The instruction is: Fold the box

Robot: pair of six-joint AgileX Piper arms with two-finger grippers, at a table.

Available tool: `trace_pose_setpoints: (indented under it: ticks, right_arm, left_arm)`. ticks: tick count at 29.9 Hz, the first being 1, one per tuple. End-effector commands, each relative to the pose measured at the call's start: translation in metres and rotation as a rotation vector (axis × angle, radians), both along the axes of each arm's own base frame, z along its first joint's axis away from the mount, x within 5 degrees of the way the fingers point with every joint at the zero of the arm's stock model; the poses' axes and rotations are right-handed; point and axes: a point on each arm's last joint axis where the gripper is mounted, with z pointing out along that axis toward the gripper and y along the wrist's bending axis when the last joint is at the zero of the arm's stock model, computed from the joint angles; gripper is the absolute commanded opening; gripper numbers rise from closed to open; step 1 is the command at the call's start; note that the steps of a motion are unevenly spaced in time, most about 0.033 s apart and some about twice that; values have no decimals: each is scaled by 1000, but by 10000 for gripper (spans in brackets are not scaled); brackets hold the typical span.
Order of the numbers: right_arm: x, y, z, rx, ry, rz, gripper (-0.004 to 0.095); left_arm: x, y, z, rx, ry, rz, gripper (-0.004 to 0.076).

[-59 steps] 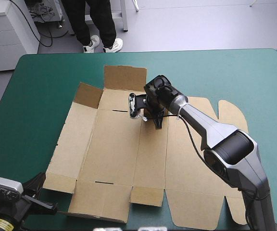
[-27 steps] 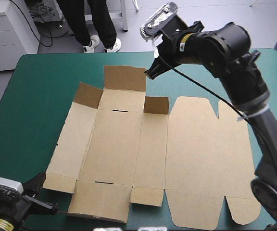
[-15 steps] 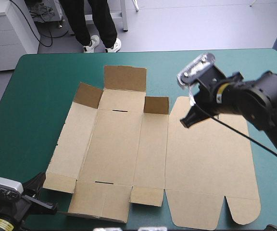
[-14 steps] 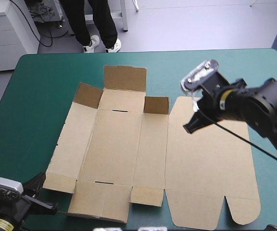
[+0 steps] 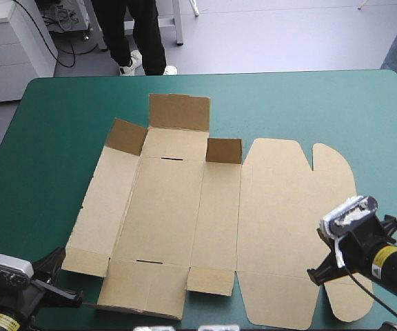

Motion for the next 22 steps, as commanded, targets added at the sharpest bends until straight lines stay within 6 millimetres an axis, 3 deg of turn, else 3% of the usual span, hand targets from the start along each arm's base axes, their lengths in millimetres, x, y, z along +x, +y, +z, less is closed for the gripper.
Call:
trace_pose_setpoints:
  ticks: [1,5,7,9,13,15,22]
  right_arm:
    - [-11,-9,-9,66,-85,-13,-12]
    - [-28,-20,-28,118,-116,-27,-12]
    - [-33,-23,-32,145,-152,-23,-12]
    - [-38,-26,-34,165,-181,-20,-12]
    - [-44,-30,-43,186,-205,-16,-12]
    - [-45,-31,-46,184,-203,-16,-12]
    - [-40,-24,-51,239,-248,5,-12]
  left_arm:
    - [2,-1,13,-30,-74,-1,-8]
    - [2,-2,13,-44,-72,-7,13]
    - [2,-2,13,-52,-70,-10,74]
    - [2,-3,13,-62,-67,-14,168]
    - [2,-4,13,-70,-65,-19,433]
    - [2,-4,13,-71,-67,-19,516]
    - [3,-4,19,-91,-128,-20,529]
